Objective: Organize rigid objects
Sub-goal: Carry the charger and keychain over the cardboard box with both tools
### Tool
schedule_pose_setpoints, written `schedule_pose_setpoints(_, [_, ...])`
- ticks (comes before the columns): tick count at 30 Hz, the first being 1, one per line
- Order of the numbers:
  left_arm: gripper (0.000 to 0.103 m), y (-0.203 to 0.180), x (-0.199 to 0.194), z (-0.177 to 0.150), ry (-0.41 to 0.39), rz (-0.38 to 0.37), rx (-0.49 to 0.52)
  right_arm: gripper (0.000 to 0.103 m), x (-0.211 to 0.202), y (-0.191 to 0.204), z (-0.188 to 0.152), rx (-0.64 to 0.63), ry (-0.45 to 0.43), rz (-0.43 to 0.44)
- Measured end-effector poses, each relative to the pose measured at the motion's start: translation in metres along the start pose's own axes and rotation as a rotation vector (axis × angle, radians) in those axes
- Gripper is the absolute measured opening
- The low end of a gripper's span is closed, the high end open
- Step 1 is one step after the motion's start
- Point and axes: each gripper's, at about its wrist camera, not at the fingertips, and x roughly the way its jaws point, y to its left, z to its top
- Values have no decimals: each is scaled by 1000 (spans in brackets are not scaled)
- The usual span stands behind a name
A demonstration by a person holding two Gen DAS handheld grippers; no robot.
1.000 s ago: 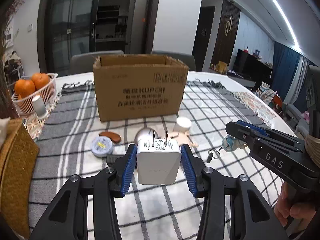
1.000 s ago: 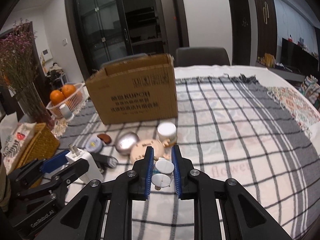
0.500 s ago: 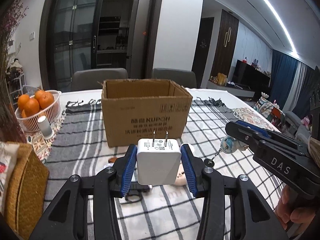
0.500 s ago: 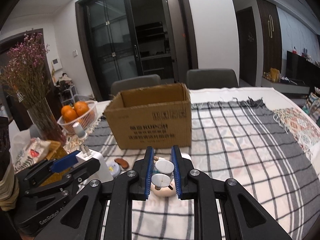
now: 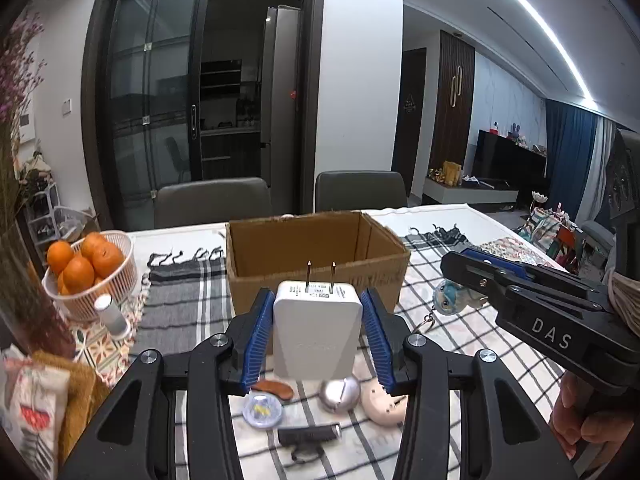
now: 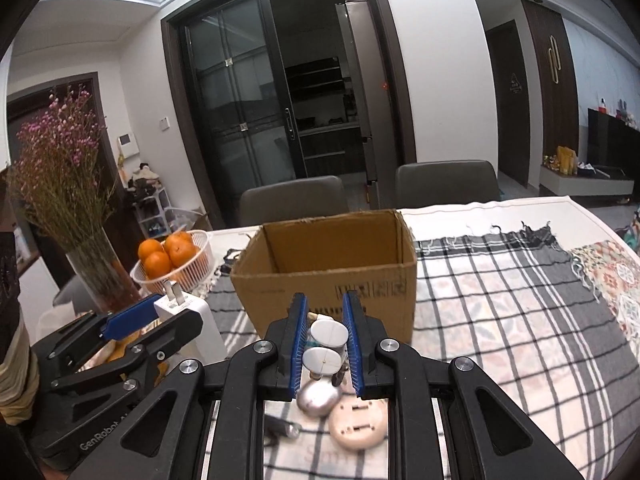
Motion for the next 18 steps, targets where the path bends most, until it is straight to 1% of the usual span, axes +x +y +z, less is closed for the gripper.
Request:
schedule_pose_setpoints(6, [44, 11, 16, 23, 9, -27, -9, 20, 16, 3, 27, -8, -13, 16])
schedule_pose_setpoints(13, [44, 18, 38, 51, 18, -39, -13, 20, 29, 5, 58, -24, -40, 28])
schedule_pose_setpoints(18, [44, 20, 52, 65, 23, -20, -6, 20, 44, 6, 76, -43, -36, 30])
